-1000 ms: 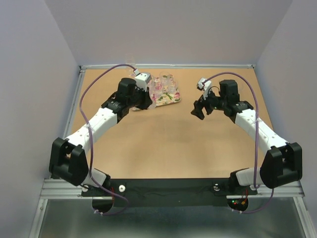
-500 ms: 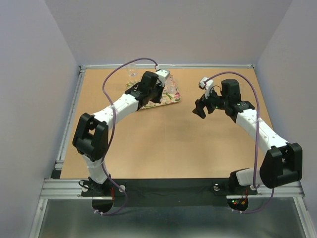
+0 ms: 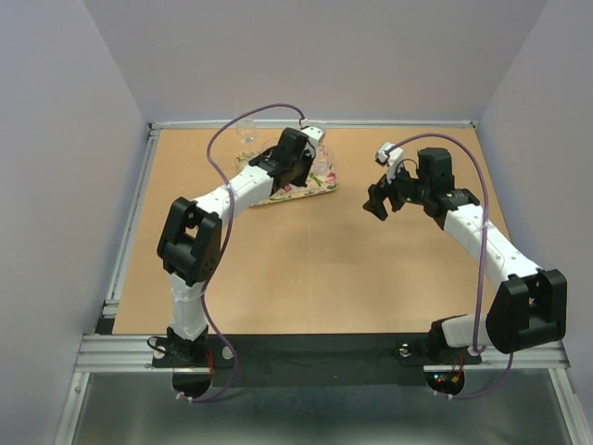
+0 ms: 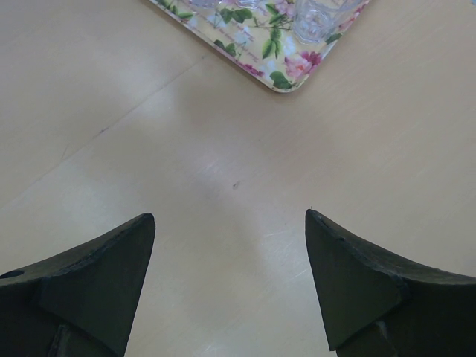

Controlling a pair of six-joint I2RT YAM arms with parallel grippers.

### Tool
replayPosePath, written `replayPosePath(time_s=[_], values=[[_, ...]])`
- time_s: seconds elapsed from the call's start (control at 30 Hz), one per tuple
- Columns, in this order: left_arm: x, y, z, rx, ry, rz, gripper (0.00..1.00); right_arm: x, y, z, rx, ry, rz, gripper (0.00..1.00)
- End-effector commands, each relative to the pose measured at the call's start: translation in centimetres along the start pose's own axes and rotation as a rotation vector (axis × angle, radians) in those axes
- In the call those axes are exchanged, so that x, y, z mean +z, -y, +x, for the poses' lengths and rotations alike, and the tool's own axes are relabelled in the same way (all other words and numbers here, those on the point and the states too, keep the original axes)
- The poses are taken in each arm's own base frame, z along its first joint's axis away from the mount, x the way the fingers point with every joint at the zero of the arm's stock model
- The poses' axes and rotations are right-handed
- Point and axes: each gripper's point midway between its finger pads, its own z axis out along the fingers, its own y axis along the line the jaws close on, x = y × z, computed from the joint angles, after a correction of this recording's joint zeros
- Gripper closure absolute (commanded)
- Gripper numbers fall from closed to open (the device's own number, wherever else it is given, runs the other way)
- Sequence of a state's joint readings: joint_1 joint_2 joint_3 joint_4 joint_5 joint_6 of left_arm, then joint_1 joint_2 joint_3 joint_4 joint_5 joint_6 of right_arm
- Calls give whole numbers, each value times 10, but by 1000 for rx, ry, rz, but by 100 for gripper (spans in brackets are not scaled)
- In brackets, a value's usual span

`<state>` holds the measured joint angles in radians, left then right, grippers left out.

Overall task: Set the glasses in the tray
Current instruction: Place the glass into the tray

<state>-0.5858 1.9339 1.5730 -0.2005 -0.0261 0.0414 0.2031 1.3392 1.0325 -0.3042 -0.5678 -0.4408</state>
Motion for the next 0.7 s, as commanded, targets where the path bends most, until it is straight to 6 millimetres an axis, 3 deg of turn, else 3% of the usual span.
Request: replayPosePath(time_s=[0.0, 0.67], values=[[-5, 2, -26, 17, 50, -9, 99, -7, 7, -16, -35, 61, 36, 13], [29, 4, 3, 35, -32, -31, 87, -11, 9, -16, -31, 66, 45, 13]])
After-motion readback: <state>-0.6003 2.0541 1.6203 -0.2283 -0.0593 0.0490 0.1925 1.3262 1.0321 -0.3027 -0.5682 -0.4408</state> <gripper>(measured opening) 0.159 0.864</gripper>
